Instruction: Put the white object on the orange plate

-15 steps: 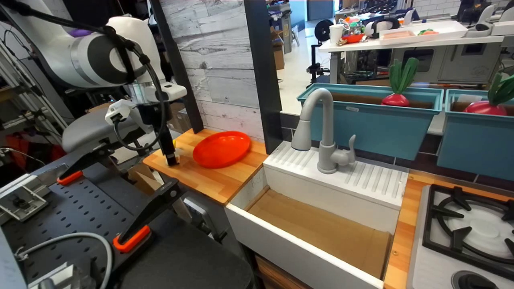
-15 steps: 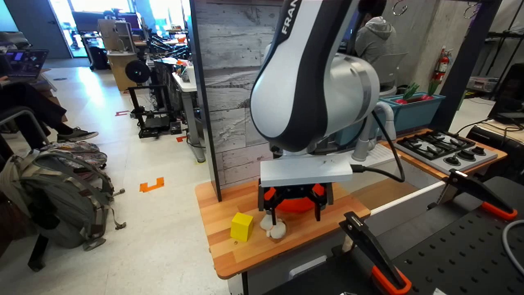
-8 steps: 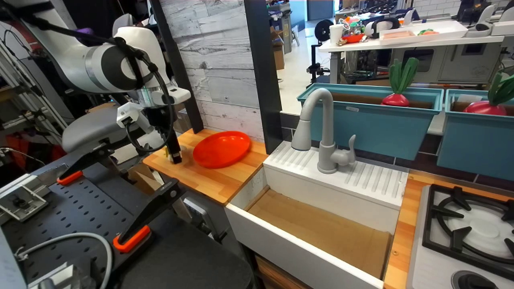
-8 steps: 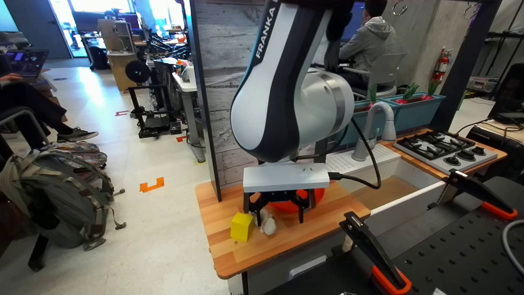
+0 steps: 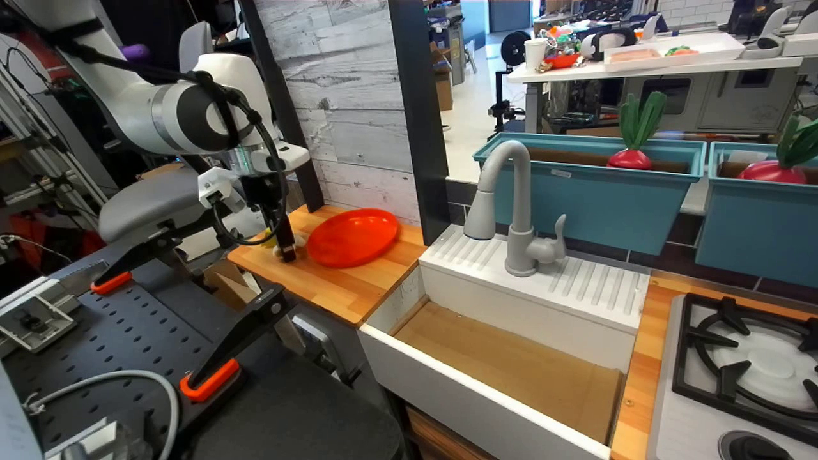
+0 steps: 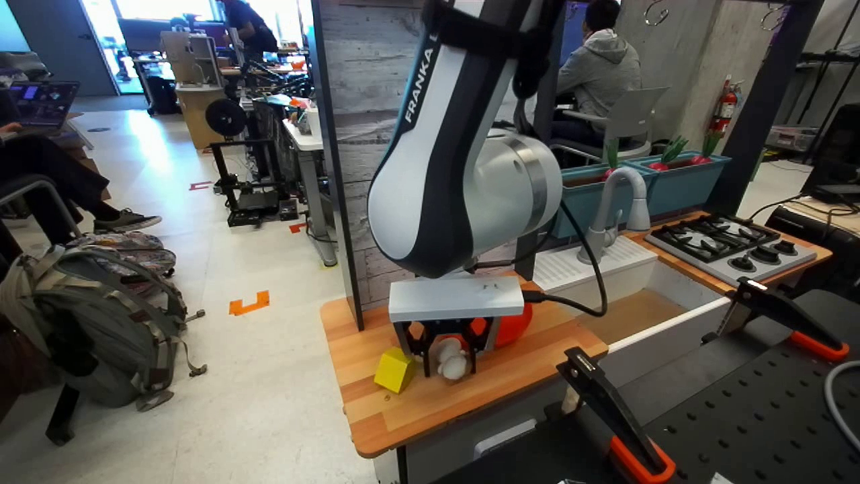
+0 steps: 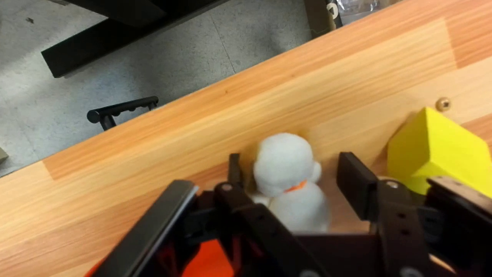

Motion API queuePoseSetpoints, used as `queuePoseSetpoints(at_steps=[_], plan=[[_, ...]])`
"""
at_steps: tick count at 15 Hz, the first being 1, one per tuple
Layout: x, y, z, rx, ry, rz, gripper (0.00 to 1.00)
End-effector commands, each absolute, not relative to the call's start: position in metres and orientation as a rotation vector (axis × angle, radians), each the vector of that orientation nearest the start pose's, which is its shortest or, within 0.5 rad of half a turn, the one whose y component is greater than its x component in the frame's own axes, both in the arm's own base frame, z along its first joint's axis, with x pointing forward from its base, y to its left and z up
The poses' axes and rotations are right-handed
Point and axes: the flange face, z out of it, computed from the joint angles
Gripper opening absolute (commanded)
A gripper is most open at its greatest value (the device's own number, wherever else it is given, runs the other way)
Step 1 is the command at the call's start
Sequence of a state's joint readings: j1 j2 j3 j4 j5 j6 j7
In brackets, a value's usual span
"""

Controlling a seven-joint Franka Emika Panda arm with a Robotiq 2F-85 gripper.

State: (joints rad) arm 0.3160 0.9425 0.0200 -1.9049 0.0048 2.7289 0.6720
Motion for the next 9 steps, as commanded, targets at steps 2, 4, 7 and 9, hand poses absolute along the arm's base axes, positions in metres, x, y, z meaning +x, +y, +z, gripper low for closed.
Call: queuePoseSetpoints(at_steps=[2,4,7,9], plan=[[0.545,0.19,-0.014,-3.13,0.549,0.171,0.27],[0.542,0.192,-0.008,-3.128,0.538,0.162,0.14],[0.534,0.192,0.011,-3.121,0.531,0.133,0.03],[0.529,0.187,0.031,-3.119,0.555,0.112,0.01]])
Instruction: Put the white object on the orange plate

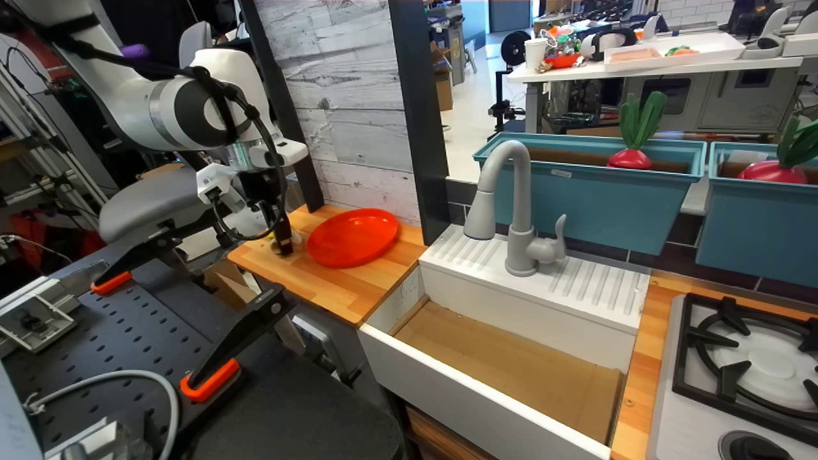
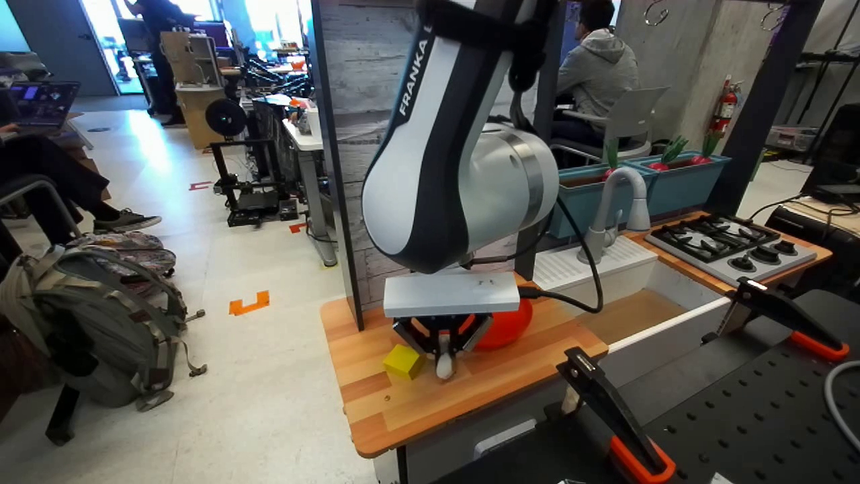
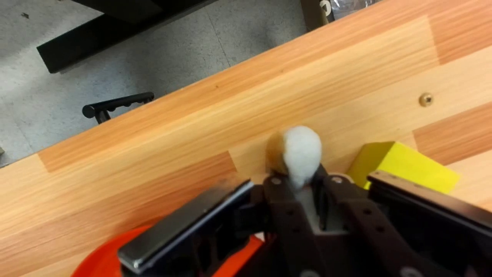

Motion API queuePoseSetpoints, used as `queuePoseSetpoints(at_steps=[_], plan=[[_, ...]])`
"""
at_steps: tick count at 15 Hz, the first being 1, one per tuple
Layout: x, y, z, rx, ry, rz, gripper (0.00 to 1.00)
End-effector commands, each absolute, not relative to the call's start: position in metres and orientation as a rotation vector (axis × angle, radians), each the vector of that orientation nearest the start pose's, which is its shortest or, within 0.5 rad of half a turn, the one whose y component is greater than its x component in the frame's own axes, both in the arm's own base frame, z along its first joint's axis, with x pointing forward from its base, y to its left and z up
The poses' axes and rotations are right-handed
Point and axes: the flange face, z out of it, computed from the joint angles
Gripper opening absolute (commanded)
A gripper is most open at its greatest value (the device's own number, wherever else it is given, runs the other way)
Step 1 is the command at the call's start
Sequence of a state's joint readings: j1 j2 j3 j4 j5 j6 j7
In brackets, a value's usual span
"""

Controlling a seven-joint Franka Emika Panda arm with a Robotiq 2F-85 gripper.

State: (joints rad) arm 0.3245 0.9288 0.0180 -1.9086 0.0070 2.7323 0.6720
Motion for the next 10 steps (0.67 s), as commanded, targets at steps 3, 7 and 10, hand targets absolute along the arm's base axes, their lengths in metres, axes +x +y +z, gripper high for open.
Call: queuePoseSetpoints(at_steps=[3,7,10], plan=[[0.531,0.172,0.064,-3.096,0.614,0.039,0.04],[0.551,0.137,0.095,-3.05,0.737,-0.015,0.04],[0.567,0.115,0.093,-3.022,0.824,-0.031,0.04]])
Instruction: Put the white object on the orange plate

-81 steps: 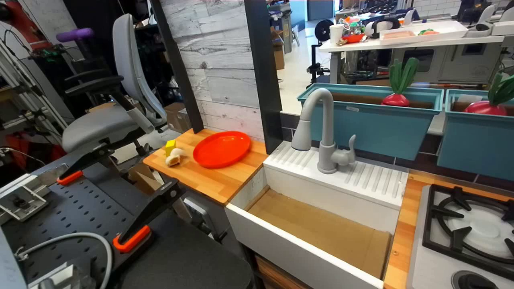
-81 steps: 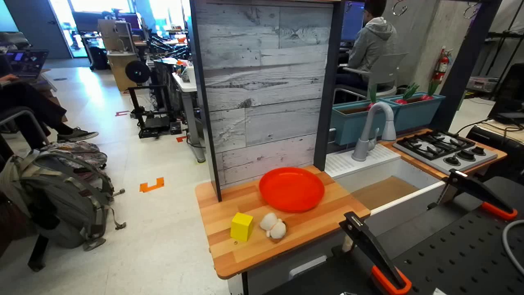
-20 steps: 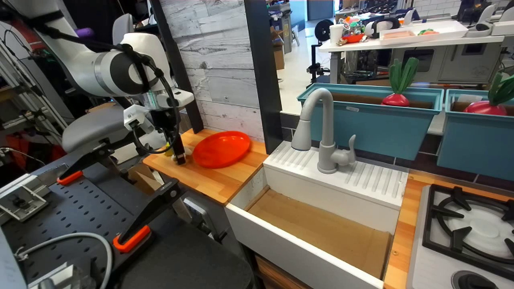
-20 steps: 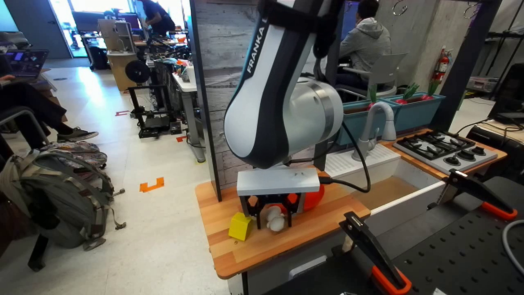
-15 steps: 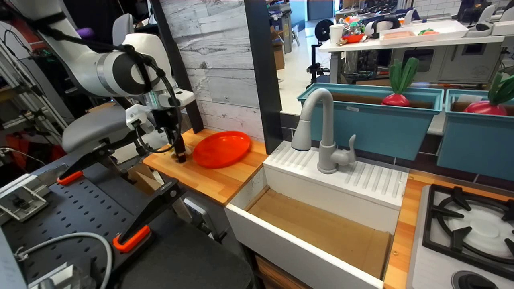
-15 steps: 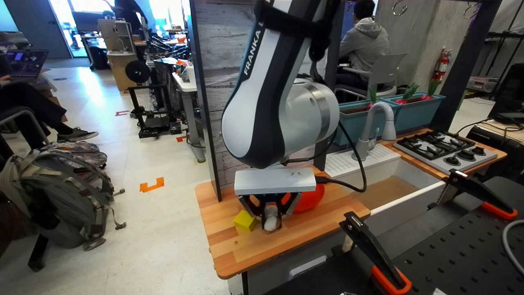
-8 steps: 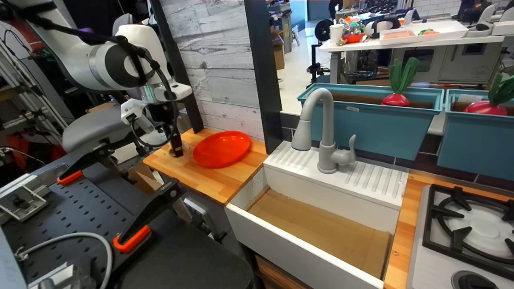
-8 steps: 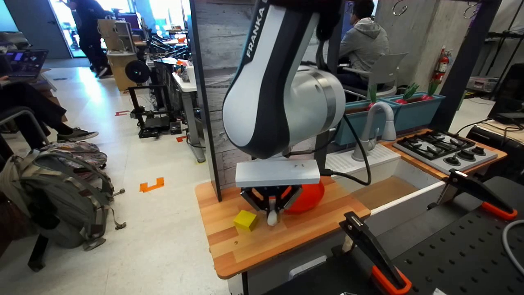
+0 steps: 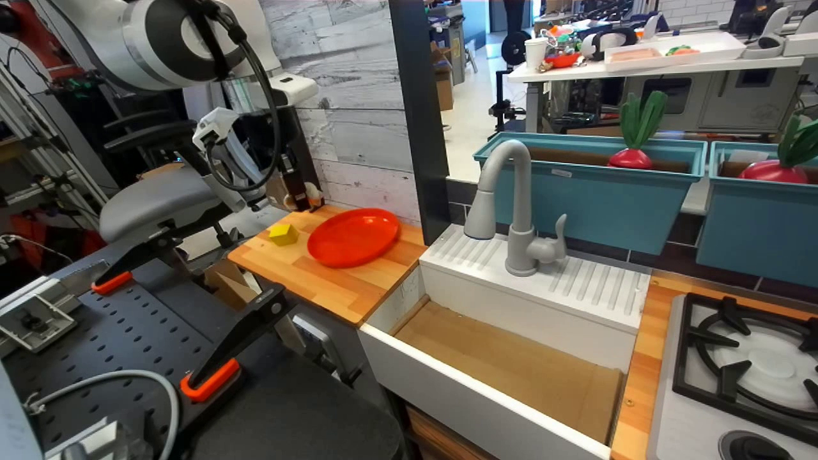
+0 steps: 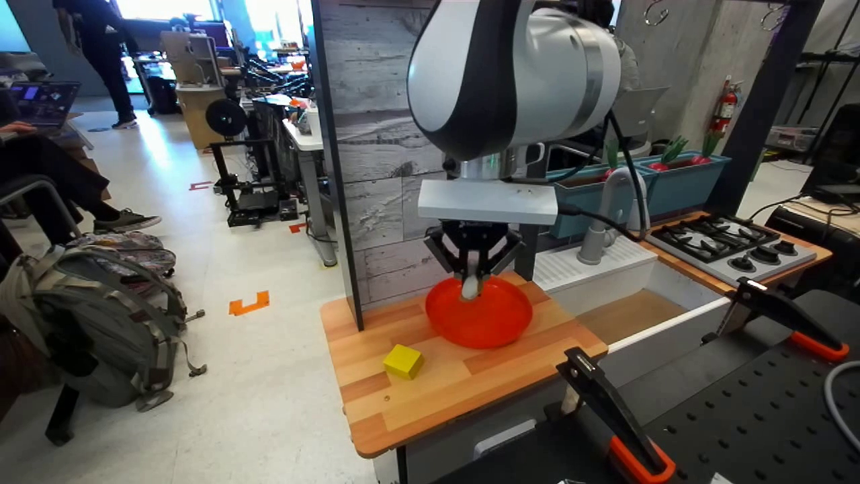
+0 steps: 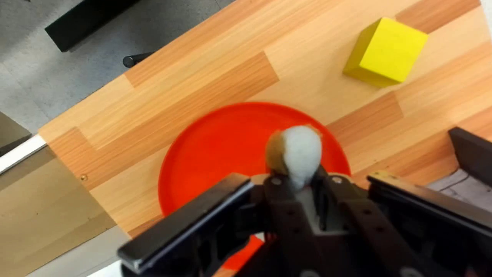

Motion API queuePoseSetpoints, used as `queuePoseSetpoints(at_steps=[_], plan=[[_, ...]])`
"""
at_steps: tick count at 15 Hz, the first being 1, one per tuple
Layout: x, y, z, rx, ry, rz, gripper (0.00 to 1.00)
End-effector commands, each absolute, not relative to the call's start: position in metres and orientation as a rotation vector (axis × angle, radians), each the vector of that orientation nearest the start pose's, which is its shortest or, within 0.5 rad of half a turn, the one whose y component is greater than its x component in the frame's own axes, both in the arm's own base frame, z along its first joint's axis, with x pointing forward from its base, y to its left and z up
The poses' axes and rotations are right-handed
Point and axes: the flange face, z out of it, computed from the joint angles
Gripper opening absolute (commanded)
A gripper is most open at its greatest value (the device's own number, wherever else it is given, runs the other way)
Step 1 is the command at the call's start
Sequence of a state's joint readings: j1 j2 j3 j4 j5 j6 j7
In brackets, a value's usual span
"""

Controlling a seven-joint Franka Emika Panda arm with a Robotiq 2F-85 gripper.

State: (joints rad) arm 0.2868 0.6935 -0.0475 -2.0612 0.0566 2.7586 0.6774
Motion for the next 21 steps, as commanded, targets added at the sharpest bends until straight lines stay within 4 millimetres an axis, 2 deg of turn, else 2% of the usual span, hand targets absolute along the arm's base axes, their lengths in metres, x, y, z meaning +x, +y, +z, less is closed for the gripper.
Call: queuePoseSetpoints(at_steps=[1,4,9,10,11,12,13,17,20,21], plan=[[0.57,0.11,0.089,-3.015,0.842,-0.01,0.04],[0.575,0.1,0.071,-3.01,0.896,0.017,0.04],[0.583,0.094,0.036,-3.012,0.953,0.06,0.04],[0.585,0.093,0.032,-3.011,0.966,0.067,0.11],[0.586,0.092,0.03,-3.012,0.981,0.067,0.41],[0.588,0.09,0.027,-3.008,0.991,0.069,0.42],[0.589,0.089,0.025,-3.005,0.998,0.068,0.47],[0.593,0.089,0.025,-3.0,1.013,0.052,0.77],[0.59,0.092,0.032,-3.0,1.002,0.034,0.98],[0.585,0.095,0.039,-2.998,0.991,0.028,1.0]])
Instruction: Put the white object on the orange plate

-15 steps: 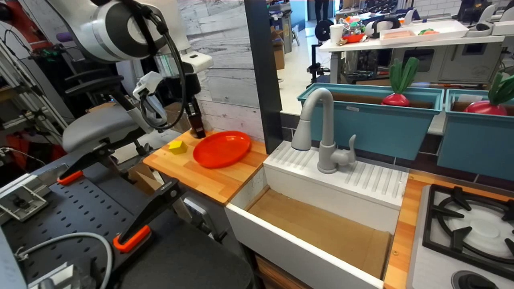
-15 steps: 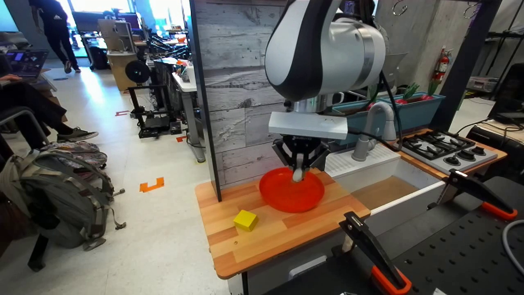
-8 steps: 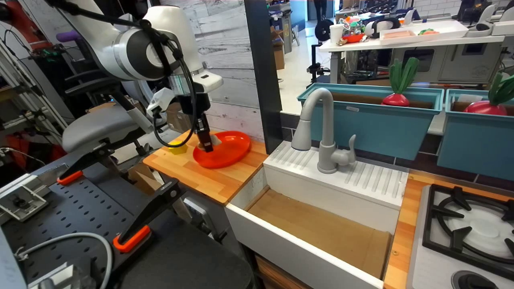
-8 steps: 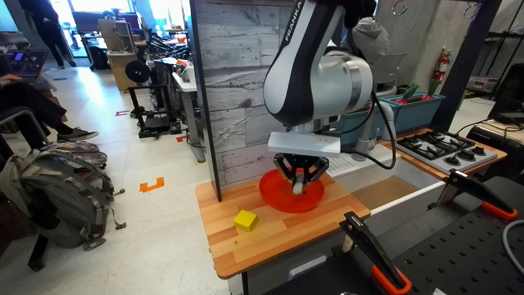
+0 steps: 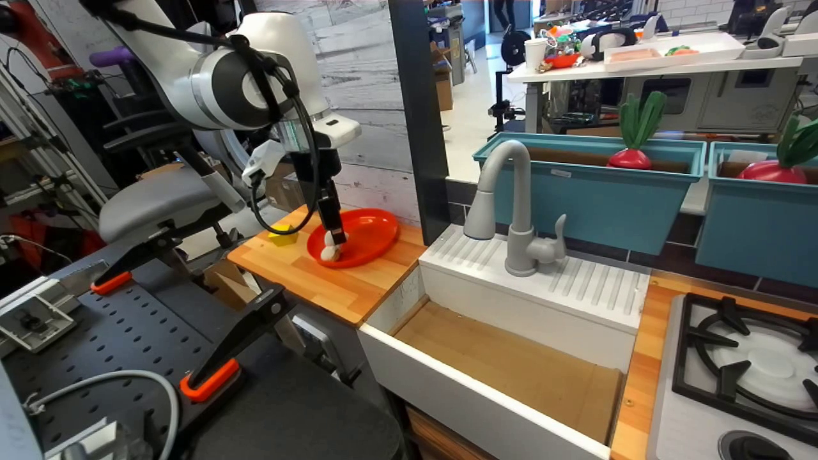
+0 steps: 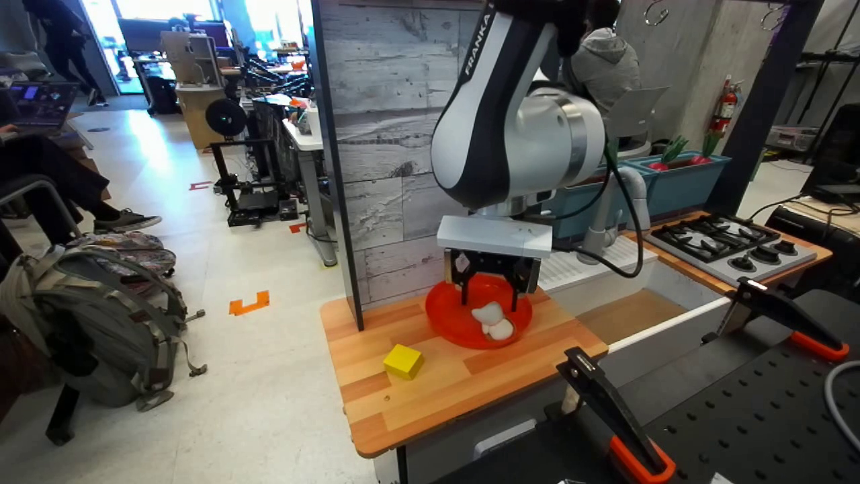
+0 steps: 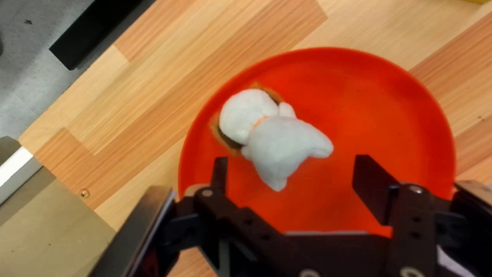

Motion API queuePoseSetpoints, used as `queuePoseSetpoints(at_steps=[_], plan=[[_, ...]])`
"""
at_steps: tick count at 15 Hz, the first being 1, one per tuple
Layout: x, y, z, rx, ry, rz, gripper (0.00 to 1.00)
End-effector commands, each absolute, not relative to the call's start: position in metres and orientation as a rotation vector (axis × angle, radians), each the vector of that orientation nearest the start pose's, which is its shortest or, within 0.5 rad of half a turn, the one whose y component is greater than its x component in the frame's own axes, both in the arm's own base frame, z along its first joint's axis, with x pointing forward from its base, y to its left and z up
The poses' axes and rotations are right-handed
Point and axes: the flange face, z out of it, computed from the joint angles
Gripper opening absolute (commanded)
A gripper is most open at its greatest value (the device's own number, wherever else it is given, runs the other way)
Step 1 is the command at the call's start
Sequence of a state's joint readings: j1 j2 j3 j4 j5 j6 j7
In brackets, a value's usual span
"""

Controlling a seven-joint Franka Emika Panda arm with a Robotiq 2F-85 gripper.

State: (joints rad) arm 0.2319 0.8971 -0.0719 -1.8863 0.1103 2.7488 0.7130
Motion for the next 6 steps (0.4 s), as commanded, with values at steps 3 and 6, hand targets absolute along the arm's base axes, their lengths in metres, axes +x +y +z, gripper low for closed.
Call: queuePoseSetpoints(at_steps=[3,6], plan=[[0.562,0.106,0.054,-3.053,0.886,0.034,1.0],[0.571,0.107,0.042,-3.038,0.915,0.05,1.0]])
